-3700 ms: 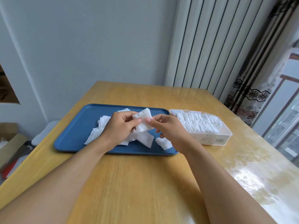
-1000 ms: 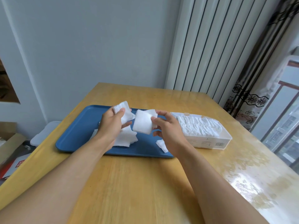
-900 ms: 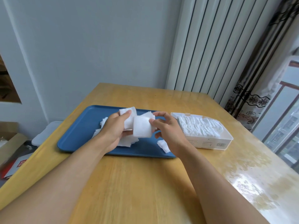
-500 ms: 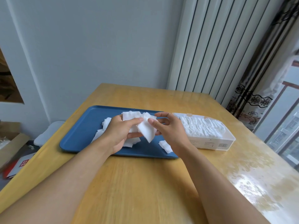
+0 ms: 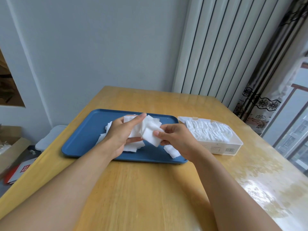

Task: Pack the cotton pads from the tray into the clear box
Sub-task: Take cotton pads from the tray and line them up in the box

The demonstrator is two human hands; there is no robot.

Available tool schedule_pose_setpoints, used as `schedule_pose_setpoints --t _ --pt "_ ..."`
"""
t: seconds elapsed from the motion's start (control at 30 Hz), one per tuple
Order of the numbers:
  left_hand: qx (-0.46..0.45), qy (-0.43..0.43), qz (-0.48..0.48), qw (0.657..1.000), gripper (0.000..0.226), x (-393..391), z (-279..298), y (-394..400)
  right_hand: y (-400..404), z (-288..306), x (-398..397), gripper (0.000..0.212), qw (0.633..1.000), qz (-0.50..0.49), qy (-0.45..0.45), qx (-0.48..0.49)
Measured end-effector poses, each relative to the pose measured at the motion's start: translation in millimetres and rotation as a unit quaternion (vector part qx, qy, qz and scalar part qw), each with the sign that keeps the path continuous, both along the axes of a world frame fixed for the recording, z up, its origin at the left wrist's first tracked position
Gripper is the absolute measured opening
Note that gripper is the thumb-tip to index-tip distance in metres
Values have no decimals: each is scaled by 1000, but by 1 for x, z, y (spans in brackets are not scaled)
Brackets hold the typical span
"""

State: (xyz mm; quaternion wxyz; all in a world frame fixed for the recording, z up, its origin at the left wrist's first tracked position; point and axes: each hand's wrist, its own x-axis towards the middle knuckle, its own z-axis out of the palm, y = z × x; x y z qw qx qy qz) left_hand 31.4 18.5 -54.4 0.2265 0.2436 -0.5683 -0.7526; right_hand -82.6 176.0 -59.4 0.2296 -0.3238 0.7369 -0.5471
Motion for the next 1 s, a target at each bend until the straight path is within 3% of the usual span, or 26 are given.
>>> schedule_pose_setpoints --t 0.1,0.17,0.27,0.37,0.43,0.57,0.73,0.83,1.0 --pt "-31 -28 -57 998 65 3 1 0 2 1 -1 19 1000 20 -12 2" --pt "-41 -25 -85 995 56 4 1 2 2 1 -1 19 1000 11 -19 -6" --pt "-35 -6 -52 998 31 0 -4 3 2 1 -3 15 999 -29 -15 -16" --pt "-10 3 8 1000 30 -3 -9 1 2 0 -6 6 997 -69 -14 -36" --pt "2 13 46 999 22 -6 -11 -1 1 2 -6 5 992 -82 -58 -75" --pt "-13 21 48 999 17 -7 -12 0 0 10 6 8 966 11 -211 -151" --pt "-37 23 -11 999 19 -5 -9 9 -10 3 16 16 977 -38 -162 -136" --pt "-8 49 -39 998 18 -3 -6 13 -11 -1 14 27 983 -91 -111 -118" --pt "50 57 -60 995 17 -3 -5 14 -9 -1 11 25 991 -105 -42 -73"
